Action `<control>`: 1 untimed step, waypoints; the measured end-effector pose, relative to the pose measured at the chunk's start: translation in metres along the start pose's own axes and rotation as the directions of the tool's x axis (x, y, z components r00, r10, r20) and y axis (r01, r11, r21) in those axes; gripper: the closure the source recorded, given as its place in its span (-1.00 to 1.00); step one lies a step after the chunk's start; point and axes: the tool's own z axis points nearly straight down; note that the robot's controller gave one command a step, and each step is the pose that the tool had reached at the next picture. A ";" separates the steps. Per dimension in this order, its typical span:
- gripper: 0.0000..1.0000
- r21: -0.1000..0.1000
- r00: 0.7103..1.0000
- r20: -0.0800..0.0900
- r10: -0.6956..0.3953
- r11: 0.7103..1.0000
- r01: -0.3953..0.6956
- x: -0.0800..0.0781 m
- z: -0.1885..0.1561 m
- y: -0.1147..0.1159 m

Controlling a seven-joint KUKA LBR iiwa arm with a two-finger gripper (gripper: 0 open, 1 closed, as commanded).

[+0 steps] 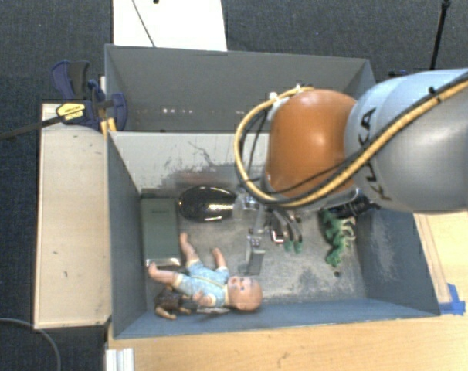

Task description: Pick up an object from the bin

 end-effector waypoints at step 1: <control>-1.00 0.000 0.989 0.008 -0.151 0.989 0.151 -0.007 0.040 0.053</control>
Offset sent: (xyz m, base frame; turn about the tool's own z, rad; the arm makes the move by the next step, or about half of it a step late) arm 0.0060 0.0662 -0.0395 -0.2359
